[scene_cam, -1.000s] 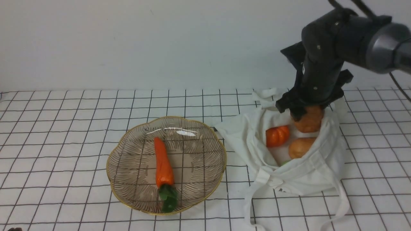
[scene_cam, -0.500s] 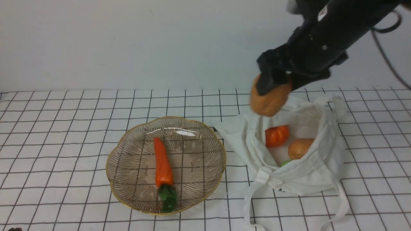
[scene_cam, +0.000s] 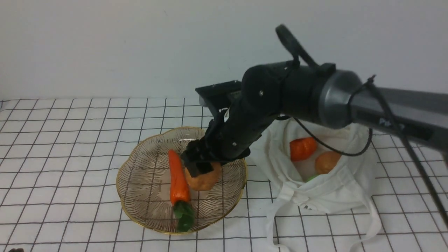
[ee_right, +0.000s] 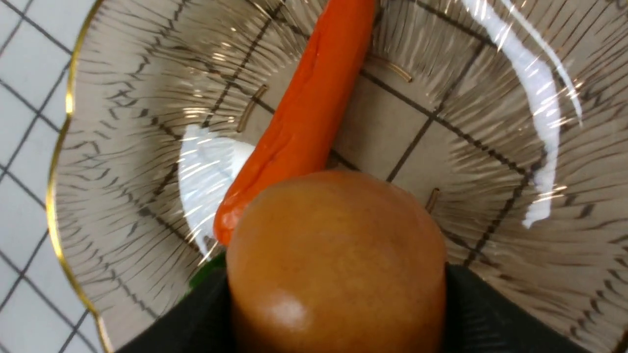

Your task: Take vegetables from bag on white checkered tablecloth place on plate.

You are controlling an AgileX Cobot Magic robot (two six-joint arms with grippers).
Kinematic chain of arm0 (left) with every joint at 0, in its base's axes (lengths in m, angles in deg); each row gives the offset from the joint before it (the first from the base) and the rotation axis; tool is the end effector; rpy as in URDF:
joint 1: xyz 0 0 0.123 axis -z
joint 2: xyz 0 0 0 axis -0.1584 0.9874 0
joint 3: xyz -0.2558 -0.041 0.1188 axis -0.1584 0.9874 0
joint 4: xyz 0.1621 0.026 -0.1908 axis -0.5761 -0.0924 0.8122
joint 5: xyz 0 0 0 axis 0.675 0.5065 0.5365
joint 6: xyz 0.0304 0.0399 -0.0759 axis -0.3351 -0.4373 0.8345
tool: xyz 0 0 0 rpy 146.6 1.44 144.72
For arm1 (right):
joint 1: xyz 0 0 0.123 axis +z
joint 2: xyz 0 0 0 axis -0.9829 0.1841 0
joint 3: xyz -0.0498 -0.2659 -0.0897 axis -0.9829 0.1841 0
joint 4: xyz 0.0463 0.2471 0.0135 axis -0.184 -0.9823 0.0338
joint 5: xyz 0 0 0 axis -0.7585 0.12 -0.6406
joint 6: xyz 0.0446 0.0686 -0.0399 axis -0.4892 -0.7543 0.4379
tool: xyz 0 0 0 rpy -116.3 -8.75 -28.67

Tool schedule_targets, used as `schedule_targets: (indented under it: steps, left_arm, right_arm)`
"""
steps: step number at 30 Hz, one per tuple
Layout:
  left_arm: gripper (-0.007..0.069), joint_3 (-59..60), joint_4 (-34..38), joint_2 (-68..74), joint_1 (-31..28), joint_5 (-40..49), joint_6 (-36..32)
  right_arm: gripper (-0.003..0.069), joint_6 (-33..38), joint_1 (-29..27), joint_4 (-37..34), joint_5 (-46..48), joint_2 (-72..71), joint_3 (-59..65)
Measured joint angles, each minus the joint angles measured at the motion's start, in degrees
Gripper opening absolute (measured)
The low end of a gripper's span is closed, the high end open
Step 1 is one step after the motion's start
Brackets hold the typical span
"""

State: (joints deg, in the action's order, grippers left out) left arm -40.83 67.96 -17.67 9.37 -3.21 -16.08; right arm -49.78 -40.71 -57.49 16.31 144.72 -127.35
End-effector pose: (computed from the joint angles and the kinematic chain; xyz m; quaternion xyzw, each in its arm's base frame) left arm 0.0526 -0.0008 0.1712 -0.0013 0.8034 -0.0080 0.5953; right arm 0.3370 0.2963 0.2090 -0.2850 0.9302 0.1821 0.1425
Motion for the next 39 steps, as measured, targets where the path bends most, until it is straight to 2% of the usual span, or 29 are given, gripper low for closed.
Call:
schedule_targets:
  steps: [3, 5, 10, 12, 15, 19, 25, 28, 30, 36, 39]
  left_arm:
    - [-0.0008, 0.00, 0.00, 0.00, 0.00, 0.00, 0.00]
    - [-0.0008, 0.00, 0.00, 0.00, 0.00, 0.00, 0.00]
    - [-0.0008, 0.00, 0.00, 0.00, 0.00, 0.00, 0.00]
    - [-0.0008, 0.00, 0.00, 0.00, 0.00, 0.00, 0.00]
    - [-0.0008, 0.00, 0.00, 0.00, 0.00, 0.00, 0.00]
    - [-0.0008, 0.00, 0.00, 0.00, 0.00, 0.00, 0.00]
    - [-0.0008, 0.00, 0.00, 0.00, 0.00, 0.00, 0.00]
    - [-0.0008, 0.00, 0.00, 0.00, 0.00, 0.00, 0.00]
    - [-0.0008, 0.00, 0.00, 0.00, 0.00, 0.00, 0.00]
    - [-0.0008, 0.00, 0.00, 0.00, 0.00, 0.00, 0.00]
    - [-0.0008, 0.00, 0.00, 0.00, 0.00, 0.00, 0.00]
  right_arm:
    - [0.0635, -0.11, 0.00, 0.81, -1.62, 2.06, 0.00]
    - [0.0673, -0.81, 0.00, 0.80, -0.82, 2.20, -0.40]
    - [0.0689, -1.25, 0.00, 1.51, 7.32, 2.20, -7.27]
    - [0.0676, -1.23, 0.00, 2.62, 15.21, 2.20, -14.12]
    - [0.0619, -1.27, 0.00, 4.67, 21.00, 2.20, -24.03]
    - [0.0451, -3.12, 0.00, 8.96, 22.36, -0.89, -32.67]
    - [0.0131, -4.05, 0.00, 11.36, 23.48, -13.27, -29.55]
    - [0.0034, -4.05, 0.00, 11.41, 23.76, -20.02, -24.83]
    - [-0.0005, -4.05, 0.00, 11.91, 23.81, -30.60, -16.48]
    - [-0.0013, -4.52, 0.00, 16.47, 23.68, -53.89, 8.75]
    - [-0.0013, -4.52, 0.00, 17.63, 15.21, -67.85, 26.45]
